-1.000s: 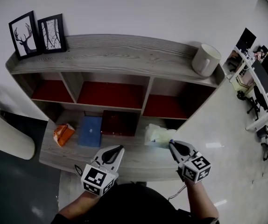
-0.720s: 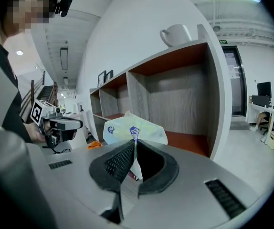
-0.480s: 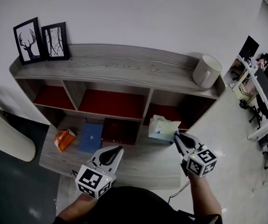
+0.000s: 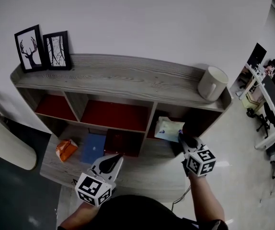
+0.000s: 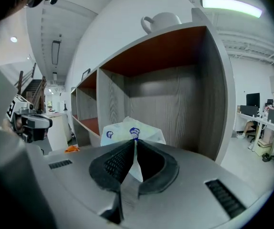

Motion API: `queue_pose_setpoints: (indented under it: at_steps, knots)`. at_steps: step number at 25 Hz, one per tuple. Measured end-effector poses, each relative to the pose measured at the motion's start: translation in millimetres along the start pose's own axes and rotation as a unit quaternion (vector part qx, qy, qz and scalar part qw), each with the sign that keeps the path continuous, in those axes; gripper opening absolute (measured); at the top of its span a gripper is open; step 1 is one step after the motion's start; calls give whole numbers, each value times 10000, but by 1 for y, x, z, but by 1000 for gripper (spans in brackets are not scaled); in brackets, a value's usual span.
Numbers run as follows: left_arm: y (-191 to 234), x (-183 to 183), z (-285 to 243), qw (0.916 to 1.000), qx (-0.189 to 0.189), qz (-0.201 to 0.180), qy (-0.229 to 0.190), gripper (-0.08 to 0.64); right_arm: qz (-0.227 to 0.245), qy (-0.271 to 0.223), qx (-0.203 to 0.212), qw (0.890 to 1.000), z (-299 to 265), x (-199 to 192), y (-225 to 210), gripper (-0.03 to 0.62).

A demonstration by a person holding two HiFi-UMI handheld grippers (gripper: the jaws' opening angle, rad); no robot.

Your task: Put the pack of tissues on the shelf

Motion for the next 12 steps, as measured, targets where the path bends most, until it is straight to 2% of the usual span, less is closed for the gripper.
queue_pose_setpoints:
  at_steps: [12]
  knots:
    - [0,-6,-4,9999,-8,98,121,17,-94,155,-378,9991,-34,-8,-13,26]
Point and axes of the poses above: the fingertips, and each gripper's own axes: z backward along the fingers, y to its left, x out of its top, the point moved 7 cm from there along z, backward along the fingers, and after that the axes turned 9 degrees about y, right-handed, at the moved point
